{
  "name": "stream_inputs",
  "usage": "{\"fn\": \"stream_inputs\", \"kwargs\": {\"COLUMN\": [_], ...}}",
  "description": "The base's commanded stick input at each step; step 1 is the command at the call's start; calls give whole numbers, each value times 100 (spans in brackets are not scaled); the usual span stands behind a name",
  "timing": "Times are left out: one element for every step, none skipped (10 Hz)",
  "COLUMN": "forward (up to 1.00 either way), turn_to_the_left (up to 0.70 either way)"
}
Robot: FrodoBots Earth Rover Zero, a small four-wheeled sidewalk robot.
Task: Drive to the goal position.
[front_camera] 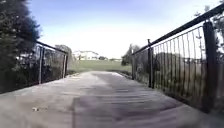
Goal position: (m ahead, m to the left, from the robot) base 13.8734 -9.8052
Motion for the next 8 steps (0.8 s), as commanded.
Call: {"fn": "stream_inputs", "kwargs": {"forward": [100, 100, 100, 100, 100, 100, 100, 100], "turn_to_the_left": [27, 27, 27, 8, 0, 0, 0, 0]}}
